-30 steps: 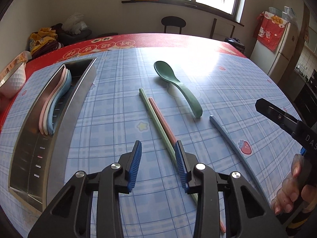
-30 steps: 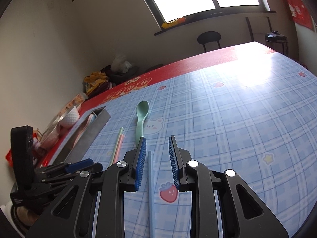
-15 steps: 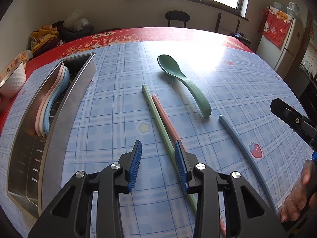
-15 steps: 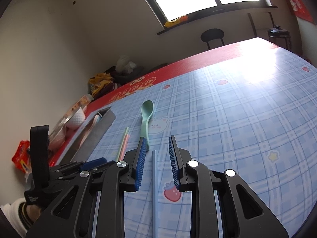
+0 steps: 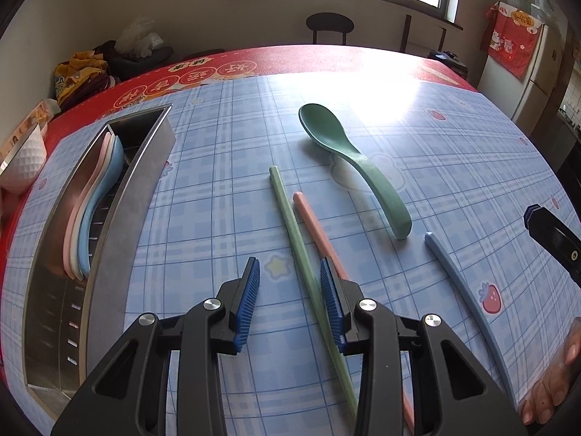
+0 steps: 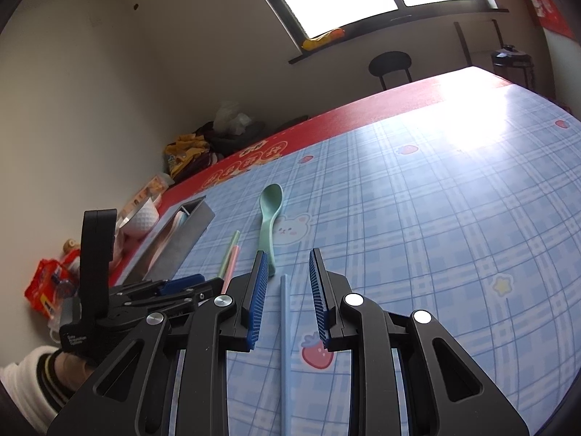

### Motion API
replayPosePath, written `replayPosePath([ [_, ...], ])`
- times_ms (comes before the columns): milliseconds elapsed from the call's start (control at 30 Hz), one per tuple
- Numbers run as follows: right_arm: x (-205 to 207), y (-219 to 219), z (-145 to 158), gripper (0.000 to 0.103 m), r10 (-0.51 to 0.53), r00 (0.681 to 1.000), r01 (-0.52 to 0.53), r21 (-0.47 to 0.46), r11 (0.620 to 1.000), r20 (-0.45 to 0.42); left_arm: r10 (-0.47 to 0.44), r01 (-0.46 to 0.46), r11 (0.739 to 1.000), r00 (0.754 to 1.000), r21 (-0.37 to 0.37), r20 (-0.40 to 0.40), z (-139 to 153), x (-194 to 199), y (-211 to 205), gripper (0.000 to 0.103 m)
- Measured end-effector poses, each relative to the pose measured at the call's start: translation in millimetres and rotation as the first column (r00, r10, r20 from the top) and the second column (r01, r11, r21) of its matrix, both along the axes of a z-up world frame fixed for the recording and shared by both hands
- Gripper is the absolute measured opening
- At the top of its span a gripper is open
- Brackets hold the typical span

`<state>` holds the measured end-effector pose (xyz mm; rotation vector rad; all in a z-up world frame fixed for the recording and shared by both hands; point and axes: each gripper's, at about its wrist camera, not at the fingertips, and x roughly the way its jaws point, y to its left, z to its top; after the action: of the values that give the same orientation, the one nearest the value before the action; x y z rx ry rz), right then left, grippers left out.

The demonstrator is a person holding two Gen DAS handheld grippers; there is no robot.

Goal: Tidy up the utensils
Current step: 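Close the left gripper on the green chopstick and lift it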

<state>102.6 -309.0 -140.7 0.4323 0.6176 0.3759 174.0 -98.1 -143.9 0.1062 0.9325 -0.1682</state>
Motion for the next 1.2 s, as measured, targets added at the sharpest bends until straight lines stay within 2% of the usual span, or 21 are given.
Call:
replayPosePath([
  [100,1,1,-1,0.024,0.014,1.000,-0.014,0.002,1.000,-0.005,-0.017,0.016,1.000,1.000,0.018,0.025,-1,-4,-3,0.034],
  [433,3,2,-1,0.024,0.013,1.000,-0.013,0.007,1.000,-0.010,-0.016,0.016,1.000,1.000,-0.012,0.027,-3,-5,2,0.033],
  [467,3,2,-1,0.024,0.012,1.000,-0.012,0.008,1.000,-0.010,-0.015,0.015,1.000,0.999,-0.016,0.029,-3,-6,3,0.028],
  [500,3,3,-1,0.024,0.012,1.000,-0.012,0.008,1.000,-0.010,-0.016,0.017,1.000,0.999,-0.018,0.032,-3,-8,4,0.019],
  [567,2,2,-1,0.024,0.012,1.000,-0.012,0.008,1.000,-0.010,-0.026,0.027,0.999,0.999,-0.021,0.034,-3,-10,4,0.010],
  [1000,2,2,-2,0.024,0.011,1.000,-0.011,0.011,1.000,-0.013,-0.019,0.020,0.993,1.000,-0.117,0.010,-3,-14,18,0.006],
  [1200,1,2,-3,0.024,0.013,1.000,-0.013,0.014,1.000,-0.017,-0.026,0.028,0.995,0.999,-0.094,0.026,1,-30,21,0.006],
])
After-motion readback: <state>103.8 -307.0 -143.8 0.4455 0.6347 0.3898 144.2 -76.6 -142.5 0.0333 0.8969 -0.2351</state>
